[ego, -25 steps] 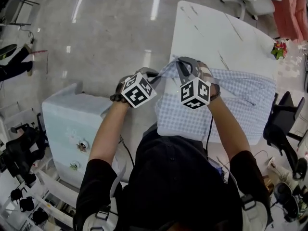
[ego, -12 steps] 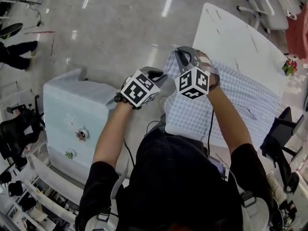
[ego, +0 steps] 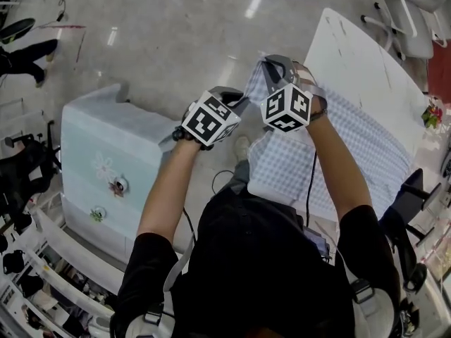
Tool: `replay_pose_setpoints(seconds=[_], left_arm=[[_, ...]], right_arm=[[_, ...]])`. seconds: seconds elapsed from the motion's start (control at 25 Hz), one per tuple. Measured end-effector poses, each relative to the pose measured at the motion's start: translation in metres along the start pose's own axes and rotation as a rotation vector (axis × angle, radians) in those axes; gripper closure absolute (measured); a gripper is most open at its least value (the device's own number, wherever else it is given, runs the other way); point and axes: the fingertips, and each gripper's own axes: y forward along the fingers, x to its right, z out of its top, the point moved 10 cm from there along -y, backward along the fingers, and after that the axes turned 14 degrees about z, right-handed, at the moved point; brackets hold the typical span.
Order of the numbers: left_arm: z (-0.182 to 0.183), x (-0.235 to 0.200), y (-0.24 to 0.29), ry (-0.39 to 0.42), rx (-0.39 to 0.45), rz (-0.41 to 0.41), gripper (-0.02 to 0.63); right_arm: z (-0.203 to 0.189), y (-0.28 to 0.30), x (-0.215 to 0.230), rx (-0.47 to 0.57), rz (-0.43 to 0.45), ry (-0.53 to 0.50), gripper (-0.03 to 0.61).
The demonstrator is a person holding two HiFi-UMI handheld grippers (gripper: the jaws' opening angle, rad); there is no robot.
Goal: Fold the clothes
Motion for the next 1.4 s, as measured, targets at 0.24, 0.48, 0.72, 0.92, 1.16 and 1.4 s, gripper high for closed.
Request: replay_pose_setpoints(seconds=[0.24,0.48,0.72,0.92,1.16,1.4], left_arm=[[-0.008,0.001,0.006,0.009,-0.013,0.006,0.574],[-0.015,0.003,0.004,-0.023,-0.045,0.035,0.575],[-0.027,0.001,0.000,-0.017,-0.050,0.108,0.575],[-0.036,0.005,-0.009,-0.042,-0.052,0.103,0.575],[-0.043,0.016,-0.022,-0.034,-0.057,0.113,0.575],[-0.043,0.027,-0.031,0.005,-0.008,0.124,0.575]], right_arm=[[-0.007,0.009,-0.006,-0.025,0.033,-0.001,0.561],[-0.008,0.015,-0.009,-0.042,0.053,0.007,0.558],[-0.015,0.027,-0.014,-0.134,0.173,0.075,0.351],[-0.014,0.020,-0.017,-0.109,0.092,0.071,0.350],[-0.002,0.011,-0.019,-0.087,0.058,0.079,0.350],[-0.004,-0.012,-0.032,-0.075,0.032,0.096,0.351]])
